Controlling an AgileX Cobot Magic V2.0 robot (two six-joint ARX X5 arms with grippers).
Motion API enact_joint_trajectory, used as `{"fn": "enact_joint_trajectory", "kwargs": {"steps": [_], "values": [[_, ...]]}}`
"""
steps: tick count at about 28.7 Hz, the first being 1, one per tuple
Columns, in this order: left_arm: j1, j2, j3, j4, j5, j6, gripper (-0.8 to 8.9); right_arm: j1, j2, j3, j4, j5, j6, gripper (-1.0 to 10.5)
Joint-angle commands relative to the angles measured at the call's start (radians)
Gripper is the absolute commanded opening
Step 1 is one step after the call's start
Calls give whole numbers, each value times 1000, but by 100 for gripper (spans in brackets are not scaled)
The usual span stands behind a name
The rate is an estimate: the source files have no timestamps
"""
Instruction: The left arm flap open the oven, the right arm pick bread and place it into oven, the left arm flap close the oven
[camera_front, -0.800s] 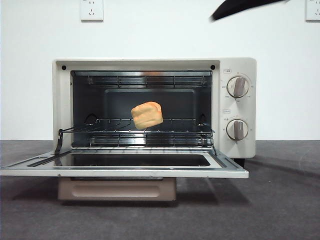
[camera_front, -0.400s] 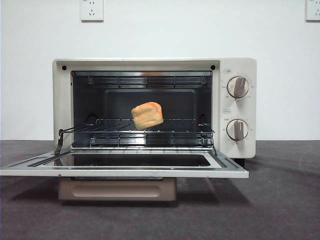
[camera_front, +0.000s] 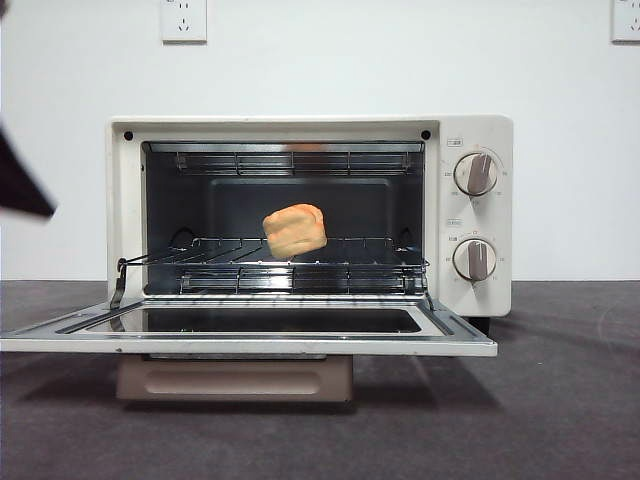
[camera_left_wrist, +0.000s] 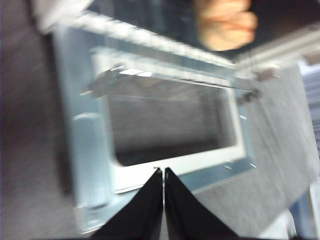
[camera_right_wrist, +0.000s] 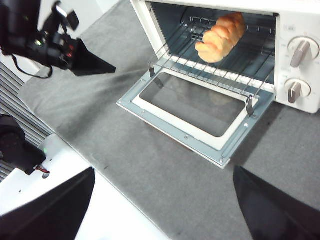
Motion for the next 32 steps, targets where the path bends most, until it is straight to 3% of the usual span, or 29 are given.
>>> {"fn": "enact_joint_trajectory", "kwargs": {"steps": [1,10,20,32], "values": [[37,24,-48,55,4,-50,10,8,3,19,2,0,13,441],[135,121,-150,138,-19,-79,10,8,3,19,2,0,15,441],[108,325,-151,122,24,7,10,8,3,19,4,3,14,441],[57,345,-151,155,90,-5,10,8,3,19,11,29,16,441]]}}
